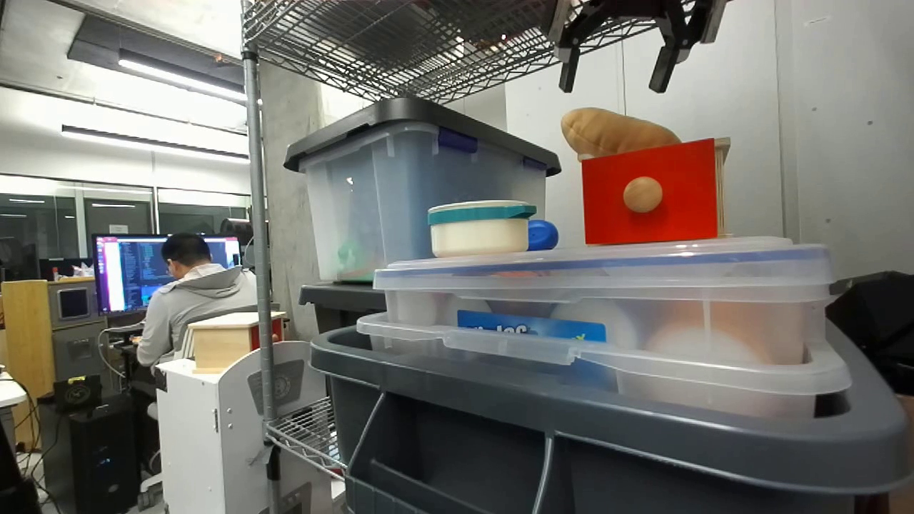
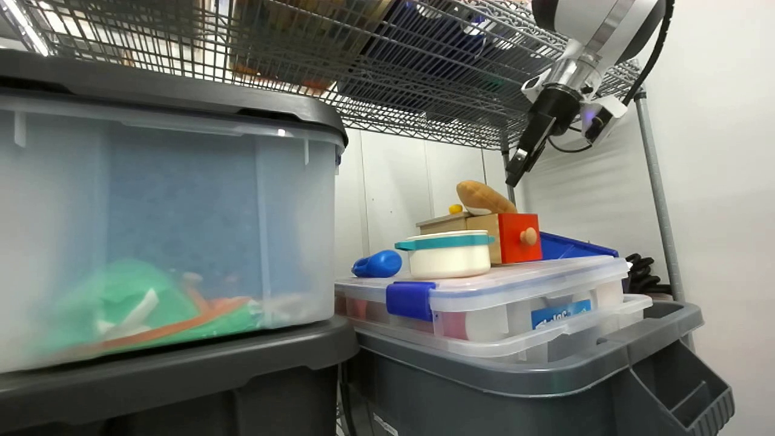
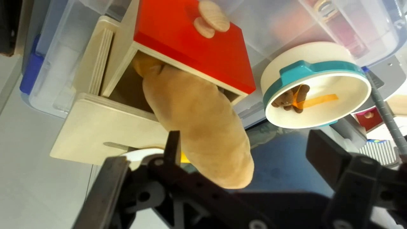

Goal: Put the brown object in the drawer, then put in the white bowl, then put the knife in the drawer

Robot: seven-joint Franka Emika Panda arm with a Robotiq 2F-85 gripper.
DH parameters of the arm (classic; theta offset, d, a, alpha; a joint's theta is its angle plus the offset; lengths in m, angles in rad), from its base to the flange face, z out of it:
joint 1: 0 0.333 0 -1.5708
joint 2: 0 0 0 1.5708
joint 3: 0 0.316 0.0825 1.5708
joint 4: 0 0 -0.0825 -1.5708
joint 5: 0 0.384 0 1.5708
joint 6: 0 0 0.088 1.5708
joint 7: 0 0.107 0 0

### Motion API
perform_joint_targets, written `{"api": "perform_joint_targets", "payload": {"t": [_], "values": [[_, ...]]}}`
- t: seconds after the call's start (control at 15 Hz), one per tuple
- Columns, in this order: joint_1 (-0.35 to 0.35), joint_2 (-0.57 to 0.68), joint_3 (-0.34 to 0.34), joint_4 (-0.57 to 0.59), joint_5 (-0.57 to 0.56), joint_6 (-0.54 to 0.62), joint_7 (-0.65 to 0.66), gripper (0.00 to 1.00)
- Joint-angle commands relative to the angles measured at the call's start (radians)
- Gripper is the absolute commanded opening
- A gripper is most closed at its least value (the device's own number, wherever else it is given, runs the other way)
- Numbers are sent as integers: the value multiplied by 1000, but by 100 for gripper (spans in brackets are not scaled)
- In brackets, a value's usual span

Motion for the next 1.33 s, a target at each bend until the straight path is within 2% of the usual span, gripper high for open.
{"api": "perform_joint_targets", "payload": {"t": [0.0, 0.73, 1.27], "values": [[6, 3, 7, -5, -14, 8, 6, 100], [4, 31, 10, 45, -7, 17, 24, 100], [-1, 72, 14, 73, -13, 97, 37, 100]]}}
